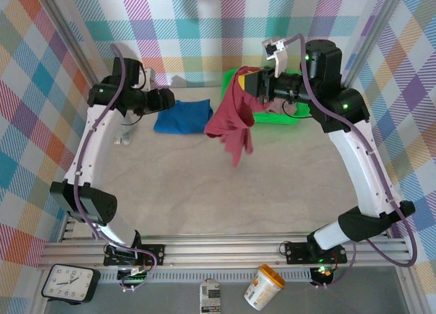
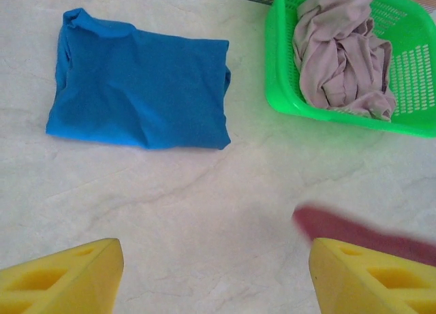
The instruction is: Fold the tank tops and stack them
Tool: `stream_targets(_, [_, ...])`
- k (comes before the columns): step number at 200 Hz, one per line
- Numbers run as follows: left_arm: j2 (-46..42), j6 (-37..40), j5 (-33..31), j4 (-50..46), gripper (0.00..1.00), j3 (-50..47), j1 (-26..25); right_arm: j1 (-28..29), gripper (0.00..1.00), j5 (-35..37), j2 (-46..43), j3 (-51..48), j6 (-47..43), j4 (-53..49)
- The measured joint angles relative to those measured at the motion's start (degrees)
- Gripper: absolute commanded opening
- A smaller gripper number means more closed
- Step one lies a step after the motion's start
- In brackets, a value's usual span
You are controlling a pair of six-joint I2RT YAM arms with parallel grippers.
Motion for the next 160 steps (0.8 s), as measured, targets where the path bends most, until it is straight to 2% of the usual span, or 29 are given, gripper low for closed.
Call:
stream_targets(32, [-2.14,-0.02,0.13,0.0,0.75,-6.91,0.0,-0.02,0.0,0.81,-1.07,-7.23,1.09,0.68])
stream_targets(57, [-3.15,-0.26,1.46,1.57,0.75,-16.28,-0.5,-1.75,0.0,-0.11,-1.4,-21.35,2.38,2.82])
stream_targets(77, [-3.82,-1.38,1.88,3.45,0.75,-24.35,-2.19,-5.29,0.01,-1.81,0.24,-35.28,3.85,5.62])
stream_targets(91, [-3.82,-2.29,1.75,4.85,0.75,-28.96,-5.07,-7.65,0.04,-1.9,3.48,-42.95,4.26,6.67])
stream_targets(107, [-3.82,-3.65,1.36,7.04,0.76,-32.33,-9.46,-9.53,0.05,-1.64,7.82,-47.39,4.46,6.8])
stream_targets(160, [-0.09,-7.41,-2.16,15.52,0.77,-32.22,-27.08,-12.55,0.12,-0.55,12.68,-50.16,5.53,9.55])
